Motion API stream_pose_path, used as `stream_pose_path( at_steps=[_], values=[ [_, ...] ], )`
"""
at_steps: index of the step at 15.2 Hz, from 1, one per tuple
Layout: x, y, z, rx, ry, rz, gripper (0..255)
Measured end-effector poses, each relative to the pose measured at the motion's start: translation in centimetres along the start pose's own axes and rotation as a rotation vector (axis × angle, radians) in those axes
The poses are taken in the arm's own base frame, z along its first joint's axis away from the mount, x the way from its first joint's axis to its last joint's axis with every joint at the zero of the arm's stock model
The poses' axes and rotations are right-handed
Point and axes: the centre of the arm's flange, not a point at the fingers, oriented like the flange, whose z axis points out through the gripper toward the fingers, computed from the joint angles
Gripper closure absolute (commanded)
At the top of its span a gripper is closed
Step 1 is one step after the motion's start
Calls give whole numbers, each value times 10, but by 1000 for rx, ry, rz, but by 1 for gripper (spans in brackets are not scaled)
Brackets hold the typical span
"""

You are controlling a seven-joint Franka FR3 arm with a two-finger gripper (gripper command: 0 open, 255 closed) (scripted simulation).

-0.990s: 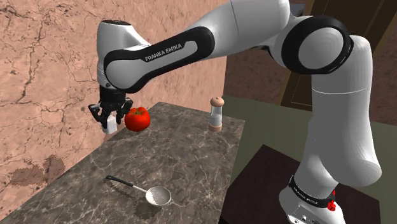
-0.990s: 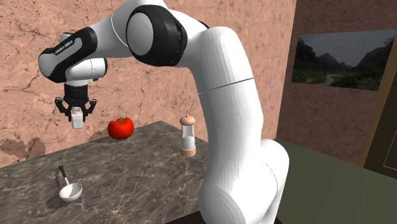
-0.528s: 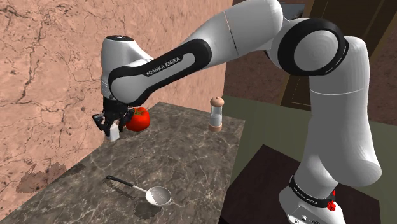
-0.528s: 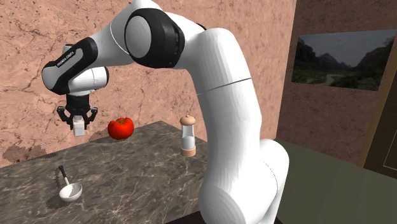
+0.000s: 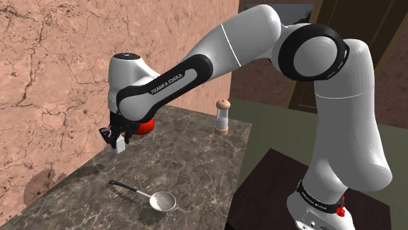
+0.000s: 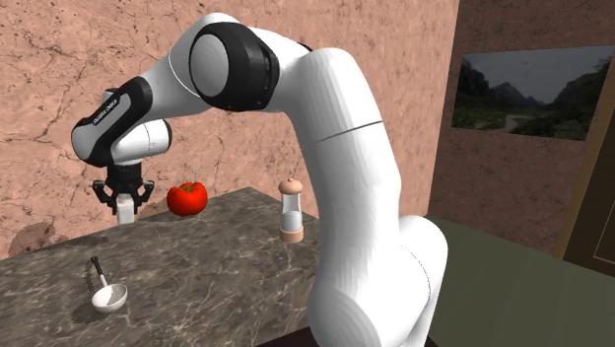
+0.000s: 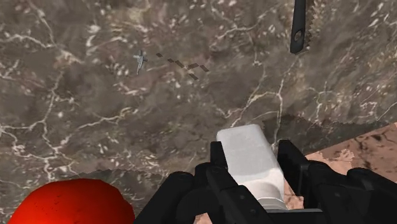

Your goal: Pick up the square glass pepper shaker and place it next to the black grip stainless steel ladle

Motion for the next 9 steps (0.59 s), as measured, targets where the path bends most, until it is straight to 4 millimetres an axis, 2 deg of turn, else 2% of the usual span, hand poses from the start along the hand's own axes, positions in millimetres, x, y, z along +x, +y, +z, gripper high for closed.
stream_pose_path(
  at_steps=[9],
  values=[
    [-12,8,44,0,0,0,255]
  ],
)
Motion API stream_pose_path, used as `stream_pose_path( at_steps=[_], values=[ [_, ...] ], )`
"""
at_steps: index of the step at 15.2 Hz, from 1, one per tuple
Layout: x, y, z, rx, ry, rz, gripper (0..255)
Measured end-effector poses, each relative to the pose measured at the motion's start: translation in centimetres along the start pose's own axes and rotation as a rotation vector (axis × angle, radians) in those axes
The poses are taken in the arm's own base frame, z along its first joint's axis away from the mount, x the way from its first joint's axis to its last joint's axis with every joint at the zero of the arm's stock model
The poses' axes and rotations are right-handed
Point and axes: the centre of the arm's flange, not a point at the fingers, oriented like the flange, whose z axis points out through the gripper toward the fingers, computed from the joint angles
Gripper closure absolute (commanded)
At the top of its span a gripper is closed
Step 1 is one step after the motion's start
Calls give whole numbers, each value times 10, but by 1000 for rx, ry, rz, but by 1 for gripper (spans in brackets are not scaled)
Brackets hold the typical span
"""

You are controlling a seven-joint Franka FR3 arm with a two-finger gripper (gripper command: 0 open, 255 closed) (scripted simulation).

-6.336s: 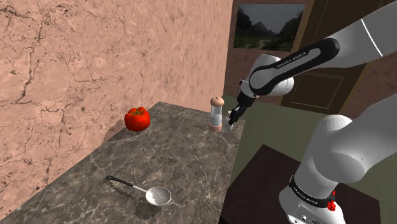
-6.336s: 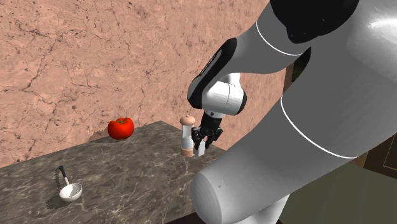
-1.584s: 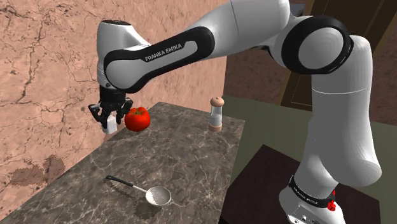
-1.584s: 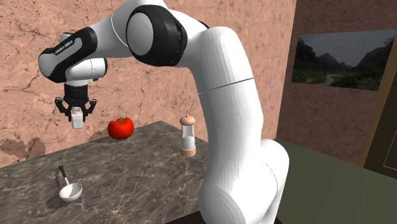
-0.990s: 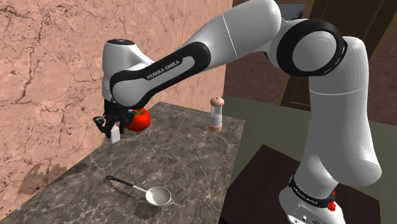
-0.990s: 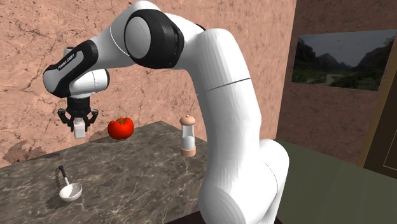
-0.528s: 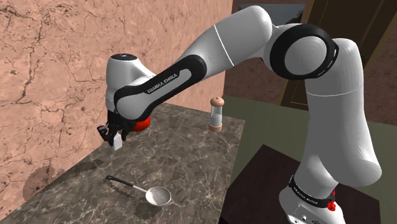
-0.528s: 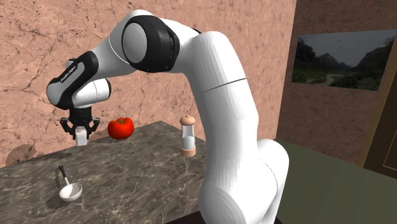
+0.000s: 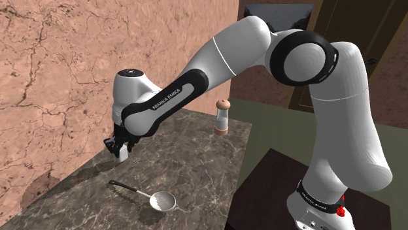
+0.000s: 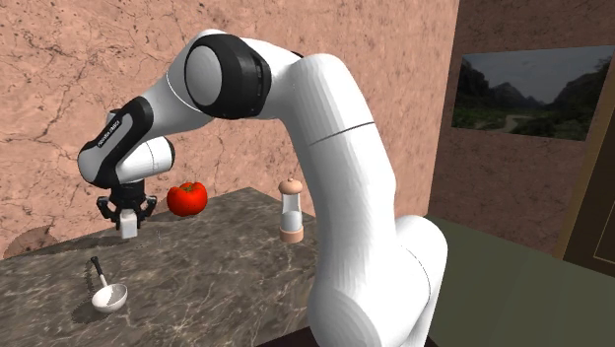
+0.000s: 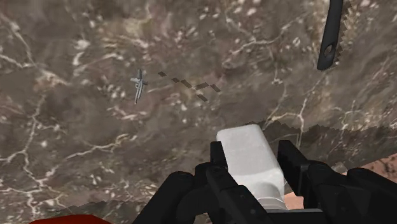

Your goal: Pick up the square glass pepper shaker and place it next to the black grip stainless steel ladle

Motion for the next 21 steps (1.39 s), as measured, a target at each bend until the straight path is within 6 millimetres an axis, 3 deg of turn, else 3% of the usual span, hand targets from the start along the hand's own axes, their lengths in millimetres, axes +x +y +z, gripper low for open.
stream_pose_path(
  at_steps=[6,7,13,18,21],
  values=[
    [0,1,3,0,0,0,255],
    [0,1,3,0,0,0,0],
    [0,1,3,0,1,0,0],
    [1,1,-43,1,2,0,0],
    [0,1,-47,1,1,0,0]
  ],
)
